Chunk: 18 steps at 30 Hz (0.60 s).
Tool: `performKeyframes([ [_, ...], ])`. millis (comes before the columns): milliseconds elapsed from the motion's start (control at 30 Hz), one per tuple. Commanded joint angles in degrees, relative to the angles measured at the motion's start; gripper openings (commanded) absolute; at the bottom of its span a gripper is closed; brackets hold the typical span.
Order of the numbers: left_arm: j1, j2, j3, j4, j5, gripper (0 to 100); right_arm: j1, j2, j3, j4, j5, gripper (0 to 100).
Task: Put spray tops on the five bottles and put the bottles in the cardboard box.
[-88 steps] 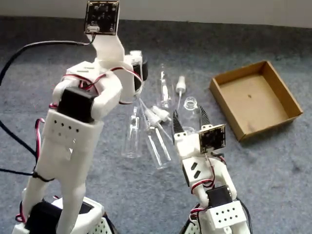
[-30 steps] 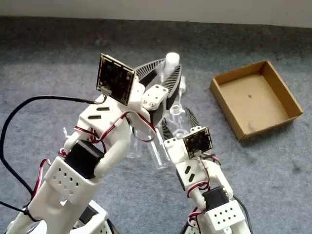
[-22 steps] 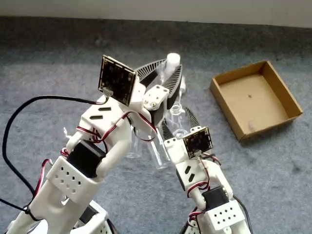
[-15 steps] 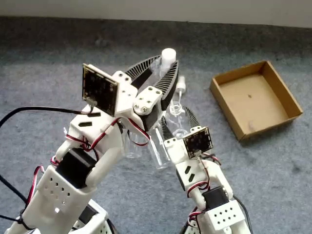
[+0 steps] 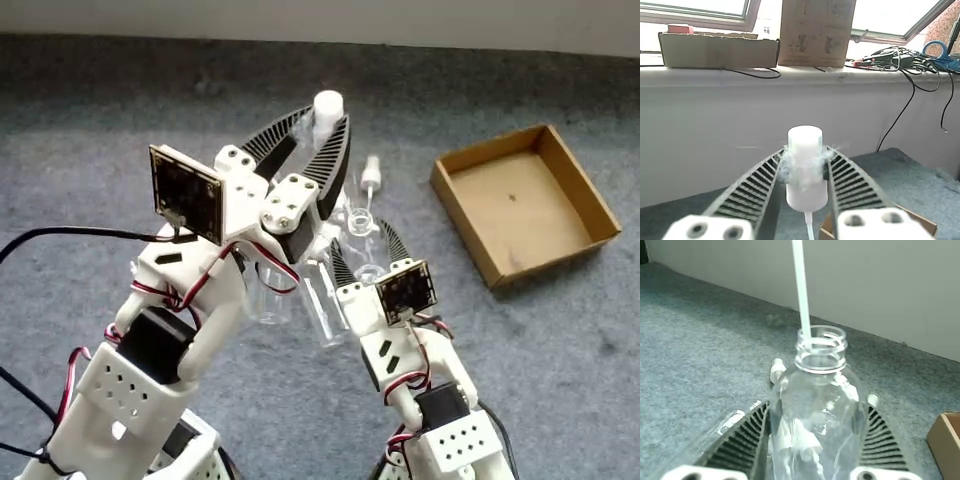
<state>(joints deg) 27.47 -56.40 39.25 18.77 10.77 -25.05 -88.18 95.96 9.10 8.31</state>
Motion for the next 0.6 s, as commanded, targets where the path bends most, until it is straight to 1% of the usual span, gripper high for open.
performKeyframes([
  [0,2.1,-1.1,2.6,-5.2,0.7,0,-0.2,-0.8,7.0,0.1,0.2,15.6],
  [133,2.2,-1.3,7.0,-6.2,1.0,0,-0.2,-0.8,7.0,0.1,0.2,15.6],
  [433,8.2,-1.5,16.3,-6.2,0.7,0,-0.2,-0.8,7.0,0.2,0.2,15.6],
  [567,8.3,-1.5,18.9,-6.2,0.7,0,-0.1,-0.8,7.0,0.2,0.2,15.6],
])
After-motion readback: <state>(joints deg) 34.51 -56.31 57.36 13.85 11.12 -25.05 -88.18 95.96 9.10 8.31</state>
